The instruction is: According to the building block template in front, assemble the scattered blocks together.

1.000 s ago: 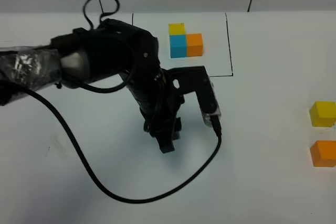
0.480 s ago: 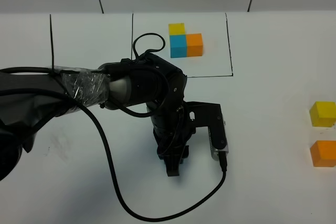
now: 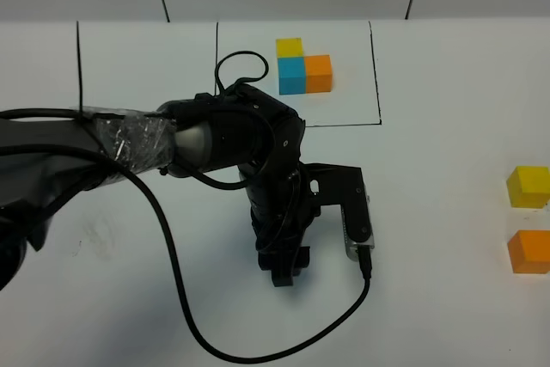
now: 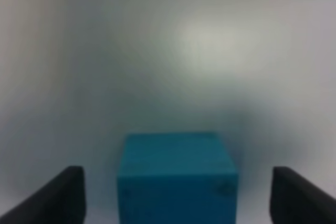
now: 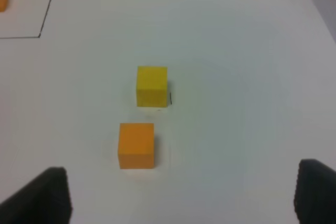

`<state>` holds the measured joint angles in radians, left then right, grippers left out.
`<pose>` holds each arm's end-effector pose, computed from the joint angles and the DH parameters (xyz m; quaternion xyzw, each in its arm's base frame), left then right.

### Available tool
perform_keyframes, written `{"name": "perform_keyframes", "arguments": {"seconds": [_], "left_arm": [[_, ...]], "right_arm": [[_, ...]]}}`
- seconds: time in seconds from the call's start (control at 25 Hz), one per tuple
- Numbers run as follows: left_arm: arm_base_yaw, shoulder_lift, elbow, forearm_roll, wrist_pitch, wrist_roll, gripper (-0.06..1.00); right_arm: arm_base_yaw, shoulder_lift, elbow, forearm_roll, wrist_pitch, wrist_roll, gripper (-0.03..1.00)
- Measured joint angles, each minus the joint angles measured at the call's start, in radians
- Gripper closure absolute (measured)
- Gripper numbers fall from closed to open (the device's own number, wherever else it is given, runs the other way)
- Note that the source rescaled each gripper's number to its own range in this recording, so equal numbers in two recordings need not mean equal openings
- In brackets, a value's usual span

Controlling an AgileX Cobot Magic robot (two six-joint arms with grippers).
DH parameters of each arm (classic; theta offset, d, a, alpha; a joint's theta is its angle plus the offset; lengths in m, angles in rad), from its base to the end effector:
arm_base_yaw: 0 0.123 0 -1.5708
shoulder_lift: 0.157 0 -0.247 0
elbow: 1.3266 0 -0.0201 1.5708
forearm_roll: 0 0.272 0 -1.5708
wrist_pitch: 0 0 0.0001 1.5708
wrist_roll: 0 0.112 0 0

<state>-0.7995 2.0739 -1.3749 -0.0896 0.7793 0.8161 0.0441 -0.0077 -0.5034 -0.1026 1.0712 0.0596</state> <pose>0.2778 -0.2959 0.0684 0.6992 0.7085 -0.0335 0.0899 0.0689 -0.0070 0.2789 0.0091 0.8519 -0.0241 0.5231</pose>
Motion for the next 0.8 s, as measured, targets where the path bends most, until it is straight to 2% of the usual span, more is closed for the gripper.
{"name": "perform_keyframes", "arguments": {"seconds": [0.04, 0.08, 0.12, 0.2, 0.36, 0.52, 0.64, 0.8], "left_arm": [[0.0, -0.021, 0.0, 0.0, 0.009, -0.001, 0.08], [0.0, -0.052, 0.0, 0.001, 0.017, -0.001, 0.01], [0.0, -0.088, 0.0, 0.004, 0.024, -0.002, -0.03], [0.0, -0.165, 0.0, 0.018, 0.037, -0.003, -0.06], [0.0, -0.347, -0.004, 0.044, 0.119, -0.015, -0.02], [0.0, -0.545, -0.006, 0.115, 0.239, -0.042, 0.1], [0.0, -0.692, -0.006, 0.236, 0.301, -0.172, 0.18], [0.0, -0.876, -0.006, 0.433, 0.413, -0.403, 0.21]], "right_arm": [[0.0, 0.0, 0.0, 0.0, 0.0, 0.0, 0.24], [0.0, 0.0, 0.0, 0.0, 0.0, 0.0, 0.24], [0.0, 0.0, 0.0, 0.0, 0.0, 0.0, 0.24], [0.0, 0.0, 0.0, 0.0, 0.0, 0.0, 0.24], [0.0, 0.0, 0.0, 0.0, 0.0, 0.0, 0.24], [0.0, 0.0, 0.0, 0.0, 0.0, 0.0, 0.24], [0.0, 0.0, 0.0, 0.0, 0.0, 0.0, 0.24], [0.0, 0.0, 0.0, 0.0, 0.0, 0.0, 0.24]]}}
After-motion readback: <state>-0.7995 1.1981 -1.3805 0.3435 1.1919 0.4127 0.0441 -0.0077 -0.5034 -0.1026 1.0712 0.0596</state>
